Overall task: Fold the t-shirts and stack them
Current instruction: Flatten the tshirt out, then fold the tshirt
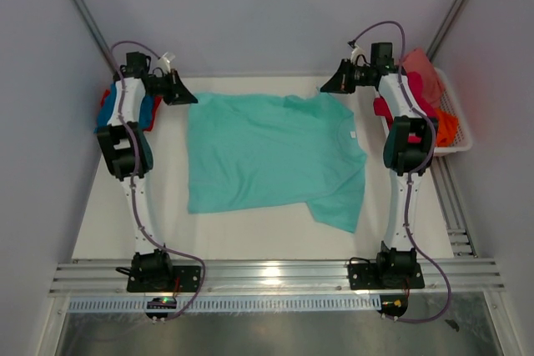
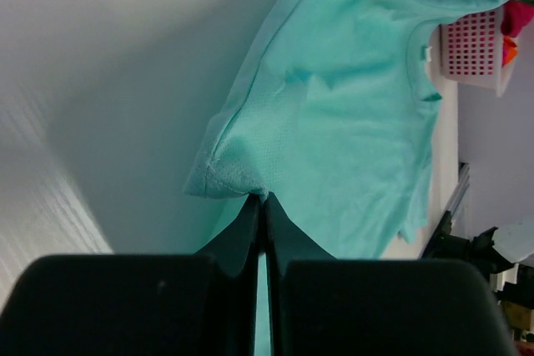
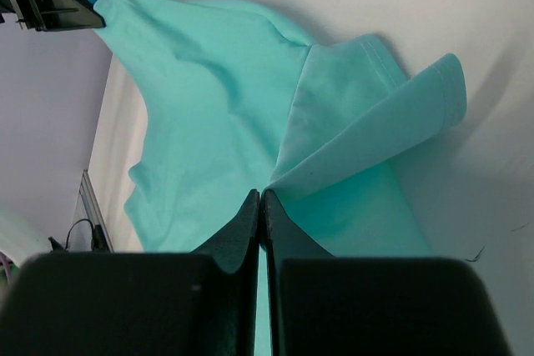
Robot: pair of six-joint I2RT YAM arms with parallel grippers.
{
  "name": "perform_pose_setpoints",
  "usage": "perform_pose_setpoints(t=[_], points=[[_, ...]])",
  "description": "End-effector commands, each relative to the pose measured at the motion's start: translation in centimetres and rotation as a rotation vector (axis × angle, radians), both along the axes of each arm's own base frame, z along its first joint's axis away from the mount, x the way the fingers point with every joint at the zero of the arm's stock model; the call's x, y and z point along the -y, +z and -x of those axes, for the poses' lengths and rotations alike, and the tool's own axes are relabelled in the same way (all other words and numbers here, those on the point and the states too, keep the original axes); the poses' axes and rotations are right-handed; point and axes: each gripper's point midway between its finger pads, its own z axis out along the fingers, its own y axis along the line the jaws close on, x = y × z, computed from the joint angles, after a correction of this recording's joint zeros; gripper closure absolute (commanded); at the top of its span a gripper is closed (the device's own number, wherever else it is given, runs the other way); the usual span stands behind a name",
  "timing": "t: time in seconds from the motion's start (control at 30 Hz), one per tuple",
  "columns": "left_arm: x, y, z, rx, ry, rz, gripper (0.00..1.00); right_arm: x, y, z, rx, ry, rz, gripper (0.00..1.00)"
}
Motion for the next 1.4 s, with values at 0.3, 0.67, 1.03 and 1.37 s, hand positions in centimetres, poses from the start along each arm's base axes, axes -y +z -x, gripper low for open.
perform_pose_setpoints(t=[0.3,0.67,1.03,1.37], points=[[0.3,5.7,3.0,0.009,-0.073,0.131,1.00,-0.7,6.7,6.5,0.055,0.169,-0.021,0.97],[0.6,2.8,9.1,-0.121,-0.246,0.113,1.00,-0.6,5.2,11.8,-0.053,0.274,-0.003,0.97],[2.2,-1.1,13.5,-0.221,-0.449,-0.091,1.00,-1.7,1.8,16.8,-0.239,0.338,-0.074,0.97],[6.0,-2.0,15.8,-0.088,-0.773,-0.363,1.00,-3.2,-0.9,21.7,-0.352,0.460,-0.026,0.97]])
